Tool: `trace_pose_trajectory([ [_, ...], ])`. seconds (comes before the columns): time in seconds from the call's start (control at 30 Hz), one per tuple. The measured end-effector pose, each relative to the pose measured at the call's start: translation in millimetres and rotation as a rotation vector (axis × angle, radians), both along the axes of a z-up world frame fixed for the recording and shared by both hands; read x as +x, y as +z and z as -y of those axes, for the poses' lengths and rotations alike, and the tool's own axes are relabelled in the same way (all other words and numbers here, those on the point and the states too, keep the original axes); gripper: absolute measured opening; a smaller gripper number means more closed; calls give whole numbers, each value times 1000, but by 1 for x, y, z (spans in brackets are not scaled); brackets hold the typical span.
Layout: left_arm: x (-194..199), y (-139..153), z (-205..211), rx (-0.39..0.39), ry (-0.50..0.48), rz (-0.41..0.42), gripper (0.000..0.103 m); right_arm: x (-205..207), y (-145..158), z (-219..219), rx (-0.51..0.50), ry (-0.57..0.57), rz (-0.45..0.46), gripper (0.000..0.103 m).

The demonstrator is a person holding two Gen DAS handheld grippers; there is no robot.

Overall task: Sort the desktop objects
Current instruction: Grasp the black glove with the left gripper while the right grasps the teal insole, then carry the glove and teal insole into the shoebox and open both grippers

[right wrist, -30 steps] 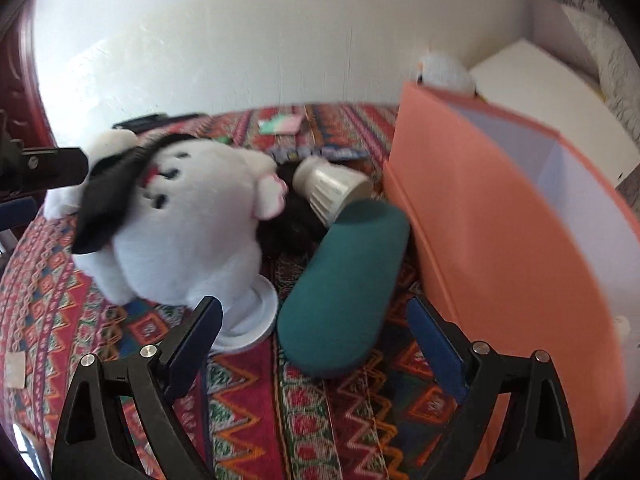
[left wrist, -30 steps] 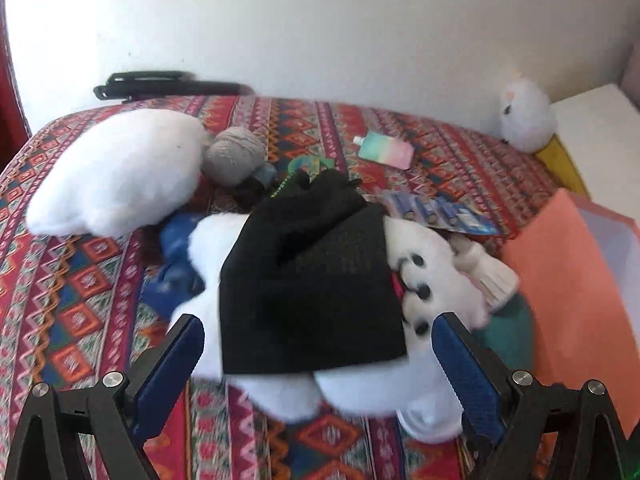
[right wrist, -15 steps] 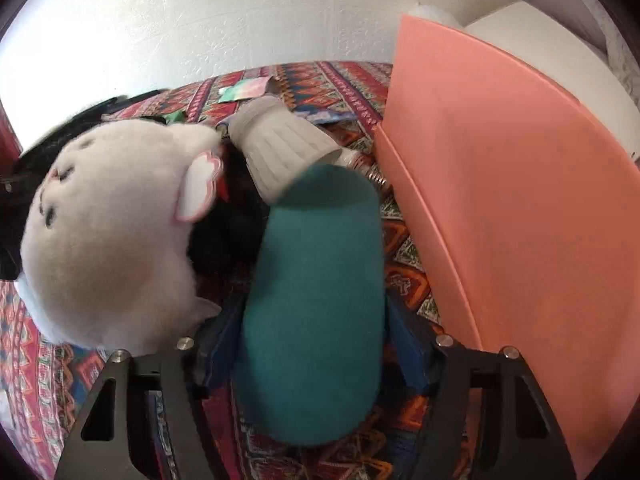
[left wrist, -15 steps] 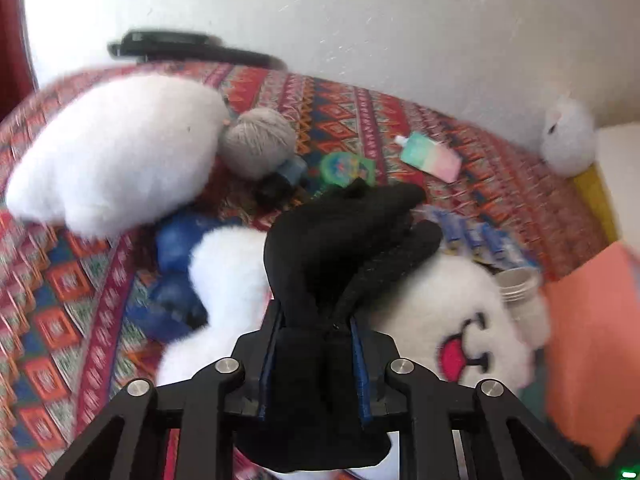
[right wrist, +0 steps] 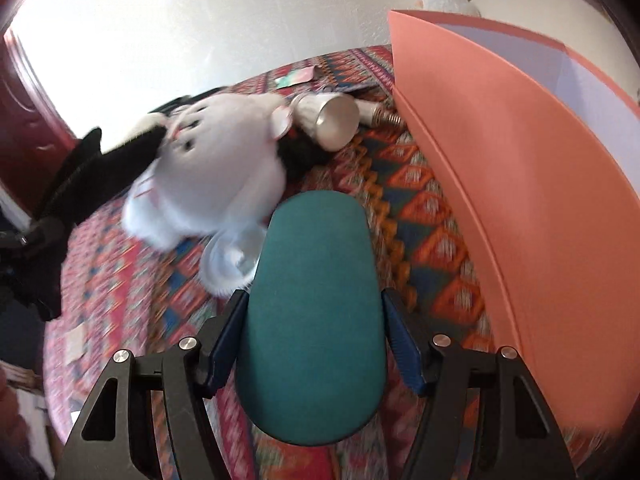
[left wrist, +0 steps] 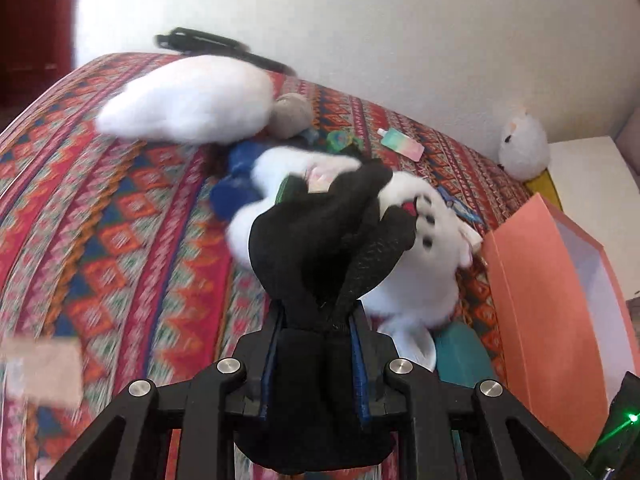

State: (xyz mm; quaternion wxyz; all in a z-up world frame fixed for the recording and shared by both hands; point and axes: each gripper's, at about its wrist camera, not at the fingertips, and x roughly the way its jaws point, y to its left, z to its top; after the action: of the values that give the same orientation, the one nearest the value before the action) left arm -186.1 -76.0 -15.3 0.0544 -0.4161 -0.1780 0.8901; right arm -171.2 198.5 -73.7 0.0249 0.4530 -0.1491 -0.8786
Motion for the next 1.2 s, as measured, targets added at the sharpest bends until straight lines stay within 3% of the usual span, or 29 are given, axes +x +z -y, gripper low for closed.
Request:
trace_pose_trajectory([
  [0.3, 96, -21, -15, 51, -59, 42, 23, 103, -1, 4, 3, 55, -43, 68],
  [0.67, 158, 4, -58, 80, -187, -12, 23, 198, 26, -43, -35, -16, -98, 68],
  [0.93, 173, 45, -106, 120, -323, -82, 23, 240, 72, -83, -9, -90, -186, 68],
  [1.2, 157, 90, -181, 167, -475, -144, 23, 252, 122, -135, 77, -223, -311, 68],
])
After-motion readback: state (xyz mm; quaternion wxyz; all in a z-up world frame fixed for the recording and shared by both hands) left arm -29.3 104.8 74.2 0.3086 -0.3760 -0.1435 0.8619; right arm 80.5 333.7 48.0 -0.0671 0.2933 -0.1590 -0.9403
